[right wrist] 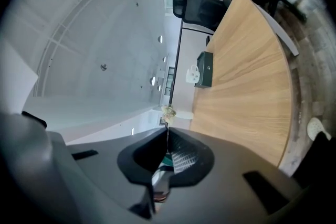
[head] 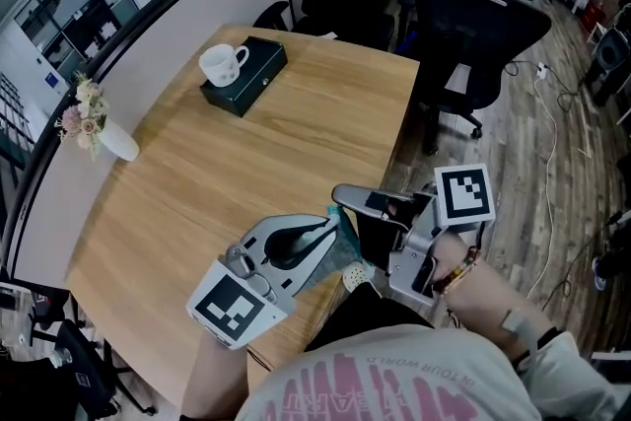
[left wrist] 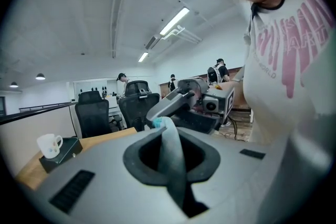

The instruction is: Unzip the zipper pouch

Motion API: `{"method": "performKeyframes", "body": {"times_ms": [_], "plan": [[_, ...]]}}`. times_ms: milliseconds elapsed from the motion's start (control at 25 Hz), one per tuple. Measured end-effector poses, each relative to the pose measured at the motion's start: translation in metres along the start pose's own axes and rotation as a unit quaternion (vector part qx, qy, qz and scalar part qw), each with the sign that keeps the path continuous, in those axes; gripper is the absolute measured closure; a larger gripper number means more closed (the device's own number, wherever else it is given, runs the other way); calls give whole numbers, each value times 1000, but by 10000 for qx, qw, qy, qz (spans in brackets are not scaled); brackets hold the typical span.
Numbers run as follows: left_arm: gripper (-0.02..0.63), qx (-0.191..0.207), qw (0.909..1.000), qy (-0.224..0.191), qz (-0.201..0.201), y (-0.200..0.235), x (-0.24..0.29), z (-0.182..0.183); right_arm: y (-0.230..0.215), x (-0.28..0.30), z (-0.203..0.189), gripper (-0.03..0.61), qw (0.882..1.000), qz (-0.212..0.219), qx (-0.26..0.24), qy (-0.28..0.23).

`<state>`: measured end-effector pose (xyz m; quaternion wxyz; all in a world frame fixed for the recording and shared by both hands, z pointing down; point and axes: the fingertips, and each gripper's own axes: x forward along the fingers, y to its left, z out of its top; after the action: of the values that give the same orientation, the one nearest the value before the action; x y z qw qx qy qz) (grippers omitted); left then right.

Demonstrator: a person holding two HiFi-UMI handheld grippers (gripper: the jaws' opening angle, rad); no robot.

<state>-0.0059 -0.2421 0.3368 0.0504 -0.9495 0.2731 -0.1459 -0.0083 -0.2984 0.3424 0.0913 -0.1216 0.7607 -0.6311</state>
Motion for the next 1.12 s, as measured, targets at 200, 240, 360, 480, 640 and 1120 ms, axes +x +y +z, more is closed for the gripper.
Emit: {"method": "performKeyframes", "body": {"times_ms": [200, 240, 360, 480, 640, 1120], "plan": [[601, -188, 9986, 46, 492, 12, -1, -8, -8, 1, 5, 581, 9965, -456, -693, -143], [601, -232, 9982, 34, 547, 13, 0, -9, -9, 2, 5, 581, 9950, -542, -823, -157], [601, -473, 9964, -63, 702, 16, -1, -11, -17, 3, 5, 581, 9901, -839, -1112, -188], [601, -634, 9949, -110, 779, 21, 1, -9, -18, 4, 9, 581, 9898, -874, -1094, -243], [601, -863, 9903, -159, 1078, 31, 1, -11, -16, 7, 17, 581, 9898, -833, -1081, -402], [601, -1688, 9680, -481, 1795, 46, -5, -21, -18, 12, 20, 581, 9754, -1087, -1733, -816]]}}
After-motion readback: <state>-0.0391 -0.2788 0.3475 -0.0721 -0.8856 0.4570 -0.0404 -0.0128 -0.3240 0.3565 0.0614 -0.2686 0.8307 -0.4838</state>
